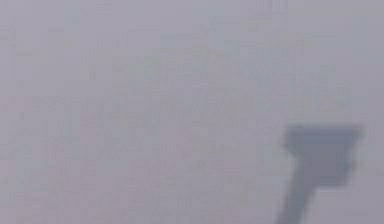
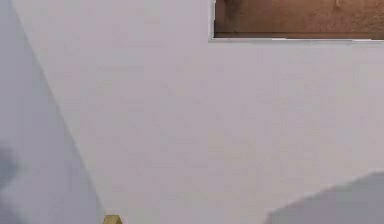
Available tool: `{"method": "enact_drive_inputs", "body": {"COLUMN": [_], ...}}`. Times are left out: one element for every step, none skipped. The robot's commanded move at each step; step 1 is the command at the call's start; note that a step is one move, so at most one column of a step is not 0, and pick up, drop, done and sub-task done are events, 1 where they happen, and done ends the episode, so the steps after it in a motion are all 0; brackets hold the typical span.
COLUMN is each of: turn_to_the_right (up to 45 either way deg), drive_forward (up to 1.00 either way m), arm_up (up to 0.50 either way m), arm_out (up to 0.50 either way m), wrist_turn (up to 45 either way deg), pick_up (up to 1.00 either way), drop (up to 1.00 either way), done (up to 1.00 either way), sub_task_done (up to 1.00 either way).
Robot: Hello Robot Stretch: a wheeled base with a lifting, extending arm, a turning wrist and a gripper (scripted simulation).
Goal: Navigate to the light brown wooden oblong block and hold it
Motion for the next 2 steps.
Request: {"method": "enact_drive_inputs", "body": {"turn_to_the_right": [-30.0, 0.0], "drive_forward": [0.00, 0.00], "arm_up": [0.00, 0.08], "arm_out": [0.00, 0.00], "wrist_turn": [0.0, 0.0], "pick_up": [0.00, 0.00], "drop": [0.00, 0.00], "done": [0.00, 0.00], "sub_task_done": [0.00, 0.00]}}
